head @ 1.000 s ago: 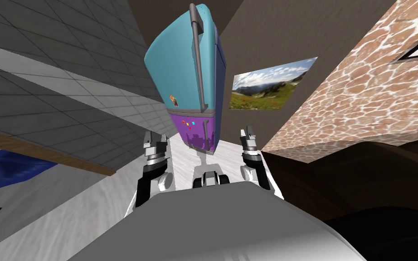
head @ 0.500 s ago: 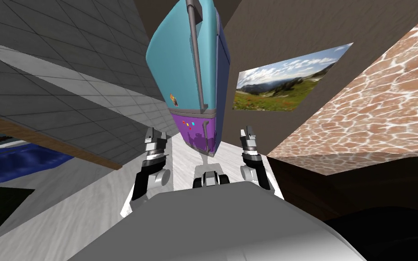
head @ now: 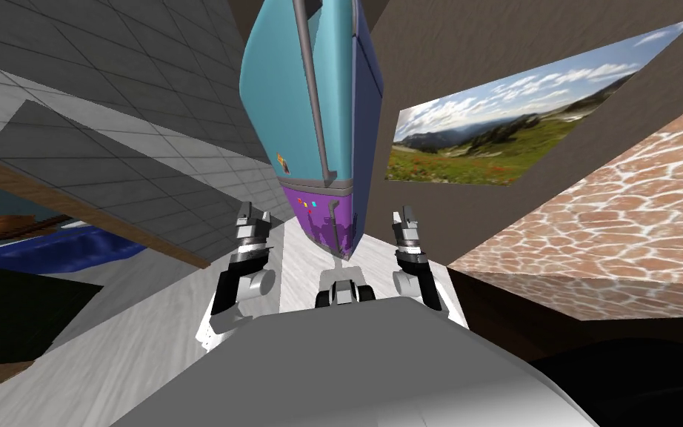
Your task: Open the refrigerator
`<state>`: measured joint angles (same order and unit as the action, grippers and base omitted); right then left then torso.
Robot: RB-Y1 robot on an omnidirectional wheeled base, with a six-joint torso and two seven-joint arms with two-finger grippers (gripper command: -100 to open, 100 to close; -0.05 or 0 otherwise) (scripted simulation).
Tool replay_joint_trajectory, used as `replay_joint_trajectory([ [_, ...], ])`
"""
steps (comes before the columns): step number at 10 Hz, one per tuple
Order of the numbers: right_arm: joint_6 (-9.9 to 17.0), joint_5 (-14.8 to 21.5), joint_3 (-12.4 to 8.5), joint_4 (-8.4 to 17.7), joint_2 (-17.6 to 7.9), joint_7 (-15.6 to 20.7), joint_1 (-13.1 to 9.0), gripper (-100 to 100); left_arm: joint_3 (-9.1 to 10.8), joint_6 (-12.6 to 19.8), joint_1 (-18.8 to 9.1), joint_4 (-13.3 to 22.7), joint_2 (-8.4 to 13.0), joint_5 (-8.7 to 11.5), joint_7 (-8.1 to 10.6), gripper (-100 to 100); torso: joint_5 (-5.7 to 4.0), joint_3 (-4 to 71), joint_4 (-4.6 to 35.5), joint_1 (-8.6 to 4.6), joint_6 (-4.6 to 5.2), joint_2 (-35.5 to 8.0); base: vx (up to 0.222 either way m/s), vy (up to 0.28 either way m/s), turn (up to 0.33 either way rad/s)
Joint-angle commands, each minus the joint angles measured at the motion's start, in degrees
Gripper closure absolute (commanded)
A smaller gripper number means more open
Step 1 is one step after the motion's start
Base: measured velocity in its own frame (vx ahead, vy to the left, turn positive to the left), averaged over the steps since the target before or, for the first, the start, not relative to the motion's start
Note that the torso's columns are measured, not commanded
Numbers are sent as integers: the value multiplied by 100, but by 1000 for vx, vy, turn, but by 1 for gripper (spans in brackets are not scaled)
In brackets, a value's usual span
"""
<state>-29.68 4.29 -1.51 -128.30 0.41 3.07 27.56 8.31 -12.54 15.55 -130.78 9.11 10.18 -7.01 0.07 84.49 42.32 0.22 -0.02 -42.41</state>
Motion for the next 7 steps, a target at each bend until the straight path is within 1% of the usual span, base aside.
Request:
replay_joint_trajectory([
  [1,0,0,0,0,1,0,0,0,206,441,-321,-30,48,135,-100,-100,-8,6,-3,-29,1,10,131,-190,178],
  [2,0,0,1,0,1,0,0,0,206,516,-321,-30,48,135,-100,-100,-14,17,-8,-46,3,28,110,-140,80],
  [3,0,0,1,-1,1,0,0,0,291,707,-462,-44,56,190,-142,-100,-9,14,-7,-22,3,20,87,-132,146],
  [4,0,0,1,0,0,0,0,0,378,873,-606,-54,60,246,-186,-100,-5,7,-3,-14,1,9,110,-185,246],
  [5,0,0,1,0,1,0,1,0,378,951,-606,-54,60,246,-186,-100,-8,8,-4,-29,1,14,77,-150,89],
  [6,0,0,1,0,0,0,-1,0,466,1175,-755,-61,61,303,-230,-100,-7,4,-3,-18,5,5,62,-141,136],
  [7,0,0,1,0,0,0,0,0,556,1335,-907,-63,59,361,-275,-100,-5,3,-1,-15,1,4,122,-192,229],
])
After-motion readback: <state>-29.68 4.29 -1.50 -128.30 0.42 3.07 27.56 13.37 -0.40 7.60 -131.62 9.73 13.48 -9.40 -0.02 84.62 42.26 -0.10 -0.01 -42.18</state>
